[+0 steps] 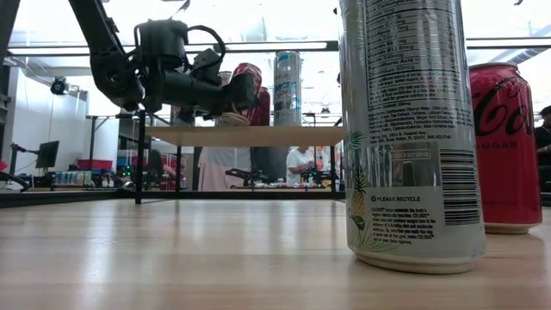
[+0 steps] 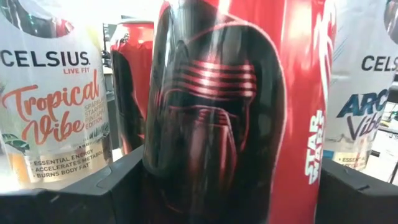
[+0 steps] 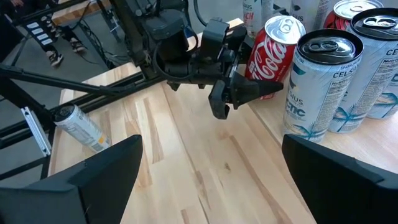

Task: Place canned beverage on shelf
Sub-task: Put the red soda can aligned with the other red soda can on the shelf

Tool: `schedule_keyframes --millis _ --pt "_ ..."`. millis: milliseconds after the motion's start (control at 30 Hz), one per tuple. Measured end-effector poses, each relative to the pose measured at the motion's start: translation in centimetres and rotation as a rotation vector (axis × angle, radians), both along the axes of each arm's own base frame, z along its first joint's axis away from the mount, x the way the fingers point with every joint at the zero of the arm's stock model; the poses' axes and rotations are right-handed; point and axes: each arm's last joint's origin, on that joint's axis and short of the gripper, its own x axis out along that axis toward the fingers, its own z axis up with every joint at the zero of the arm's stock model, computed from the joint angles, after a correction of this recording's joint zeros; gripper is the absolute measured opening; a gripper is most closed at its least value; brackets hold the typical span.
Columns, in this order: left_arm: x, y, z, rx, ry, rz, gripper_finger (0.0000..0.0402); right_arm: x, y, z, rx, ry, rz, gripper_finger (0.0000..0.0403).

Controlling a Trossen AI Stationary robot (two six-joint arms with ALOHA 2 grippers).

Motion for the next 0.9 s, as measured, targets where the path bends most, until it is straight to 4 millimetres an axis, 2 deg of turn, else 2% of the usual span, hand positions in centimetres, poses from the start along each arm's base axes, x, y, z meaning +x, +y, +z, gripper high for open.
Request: schedule_keyframes --millis 267,433,900 --pt "-0.1 0.2 0.0 0.004 0.005 0.008 0.0295 0.0 0.0 0.0 -0.012 0.002 0.007 0.0376" --pt "0.1 0.4 -0.7 -0.004 0.012 0.012 0.0297 0.0 0.0 0.0 -0.018 0.004 0.01 0.0376" --pt "0.3 0.5 -1.4 -0.002 0.002 0.016 0.0317 0.0 0.0 0.0 -0.022 0.006 0.013 0.0376"
